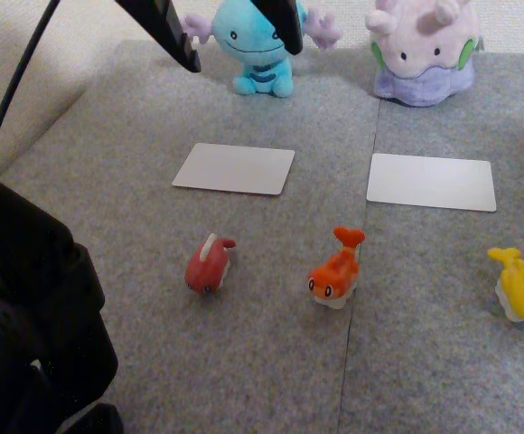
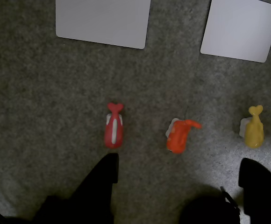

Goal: Wooper wants to eat egg sudhi, and Goomy wants to eat shrimp sushi

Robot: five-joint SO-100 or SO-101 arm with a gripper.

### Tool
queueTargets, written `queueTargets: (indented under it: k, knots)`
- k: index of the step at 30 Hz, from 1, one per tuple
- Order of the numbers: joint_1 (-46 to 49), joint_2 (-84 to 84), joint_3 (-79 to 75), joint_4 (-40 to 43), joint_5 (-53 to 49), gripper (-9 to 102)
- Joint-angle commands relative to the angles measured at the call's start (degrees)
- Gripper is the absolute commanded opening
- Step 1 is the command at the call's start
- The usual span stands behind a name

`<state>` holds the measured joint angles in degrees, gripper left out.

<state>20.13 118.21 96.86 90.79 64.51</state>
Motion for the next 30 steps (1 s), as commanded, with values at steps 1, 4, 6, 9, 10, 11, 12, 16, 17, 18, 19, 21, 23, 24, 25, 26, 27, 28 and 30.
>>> queueTargets:
  k: [1, 4, 6, 9, 10, 11, 12, 16, 17, 18, 19, 21, 23, 24, 25, 26, 27, 28, 30]
  knots:
    - [-8.4, 11.0, 36.2, -51.4, 19.3, 30]
    - [-8.4, 11.0, 36.2, -51.5, 19.4, 30]
    - [-8.3, 11.1, 36.2, -51.6, 19.5, 30]
    - [-8.3, 11.1, 36.2, -51.6, 19.5, 30]
    - [-8.4, 11.1, 36.2, -51.6, 19.4, 30]
    - [-8.3, 11.1, 36.1, -51.9, 19.3, 30]
    - [-8.3, 11.1, 36.1, -51.8, 19.3, 30]
    - [-7.6, 11.1, 35.3, -51.2, 19.6, 30]
    - [-6.7, 11.4, 35.1, -50.7, 19.0, 30]
    - [-5.0, 12.0, 35.1, -50.5, 18.8, 31]
    - [-3.6, 12.1, 34.8, -50.4, 18.6, 31]
    - [-1.1, 11.1, 32.8, -49.0, 18.4, 31]
    - [1.1, 10.6, 29.5, -44.1, 16.0, 31]
    - [2.0, 10.3, 27.8, -41.3, 14.6, 31]
    - [3.2, 9.8, 25.7, -38.8, 13.2, 31]
    - [4.5, 9.2, 23.5, -36.6, 11.9, 31]
    - [6.0, 8.5, 21.2, -34.4, 10.5, 31]
    - [7.6, 7.7, 18.9, -32.3, 9.0, 31]
    - [10.9, 5.9, 14.1, -28.2, 5.0, 31]
